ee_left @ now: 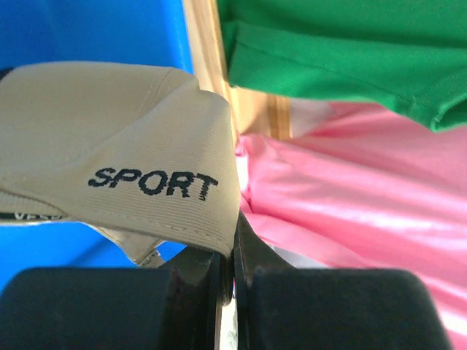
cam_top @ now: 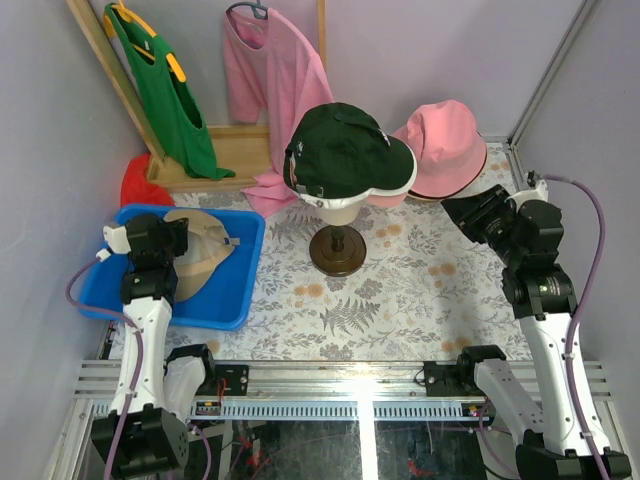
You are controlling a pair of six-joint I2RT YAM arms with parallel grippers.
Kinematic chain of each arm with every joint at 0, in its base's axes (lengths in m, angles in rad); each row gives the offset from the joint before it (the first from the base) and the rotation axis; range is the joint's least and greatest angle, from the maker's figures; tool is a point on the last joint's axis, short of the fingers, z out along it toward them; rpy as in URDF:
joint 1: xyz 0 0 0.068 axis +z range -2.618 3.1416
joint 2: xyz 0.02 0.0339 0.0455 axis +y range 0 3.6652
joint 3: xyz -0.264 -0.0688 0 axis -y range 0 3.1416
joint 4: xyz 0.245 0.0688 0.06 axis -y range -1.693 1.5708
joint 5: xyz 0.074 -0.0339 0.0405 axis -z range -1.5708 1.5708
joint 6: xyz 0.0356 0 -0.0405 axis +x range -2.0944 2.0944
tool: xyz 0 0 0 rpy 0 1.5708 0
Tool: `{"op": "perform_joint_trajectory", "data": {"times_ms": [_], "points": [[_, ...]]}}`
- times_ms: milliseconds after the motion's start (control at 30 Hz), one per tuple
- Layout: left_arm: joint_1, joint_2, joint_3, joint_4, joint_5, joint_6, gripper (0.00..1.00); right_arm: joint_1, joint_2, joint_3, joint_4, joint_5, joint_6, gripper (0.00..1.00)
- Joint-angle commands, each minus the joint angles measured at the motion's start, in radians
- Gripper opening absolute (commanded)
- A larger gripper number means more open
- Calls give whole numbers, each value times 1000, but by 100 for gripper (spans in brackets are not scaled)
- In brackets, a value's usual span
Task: Stack the hats
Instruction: Pick up the hat from the bin.
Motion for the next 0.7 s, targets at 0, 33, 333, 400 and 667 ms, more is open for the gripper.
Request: {"op": "perform_joint_trajectory", "data": {"times_ms": [0, 33, 333, 400, 667], "points": [[1, -41, 48, 60, 195, -48, 0, 6, -15, 102, -33, 21, -46, 32], [-5, -53, 56, 78, 211, -49, 0, 6, -10, 123, -45, 21, -59, 32], [-38, -58, 247, 184, 437, -20, 0, 6, 194, 454, -46, -26, -109, 35], [-44, -33, 328, 199, 515, 3, 0, 6, 268, 547, -19, -99, -85, 37], [-45, 12, 579, 204, 790, -10, 0, 6, 438, 787, 24, -291, -52, 44]]}}
